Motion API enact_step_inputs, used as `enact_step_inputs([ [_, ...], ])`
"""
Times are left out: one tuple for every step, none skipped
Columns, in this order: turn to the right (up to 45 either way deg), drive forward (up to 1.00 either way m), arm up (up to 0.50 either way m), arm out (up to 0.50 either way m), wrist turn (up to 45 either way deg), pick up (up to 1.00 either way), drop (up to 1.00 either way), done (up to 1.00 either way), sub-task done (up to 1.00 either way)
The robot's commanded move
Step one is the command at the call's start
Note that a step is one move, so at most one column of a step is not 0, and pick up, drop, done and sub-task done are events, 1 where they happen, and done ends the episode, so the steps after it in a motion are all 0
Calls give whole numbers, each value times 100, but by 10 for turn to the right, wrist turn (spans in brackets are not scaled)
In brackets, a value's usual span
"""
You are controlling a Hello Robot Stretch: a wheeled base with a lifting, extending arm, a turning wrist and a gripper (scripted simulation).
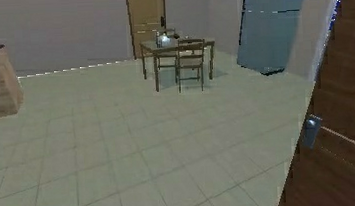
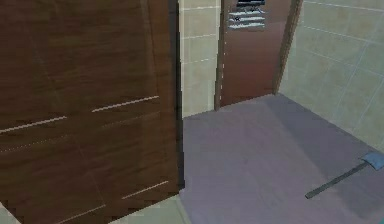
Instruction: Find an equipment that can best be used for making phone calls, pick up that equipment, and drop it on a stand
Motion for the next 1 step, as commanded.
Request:
enact_step_inputs([
  [0,65,0,0,0,0,0,0,0],
])
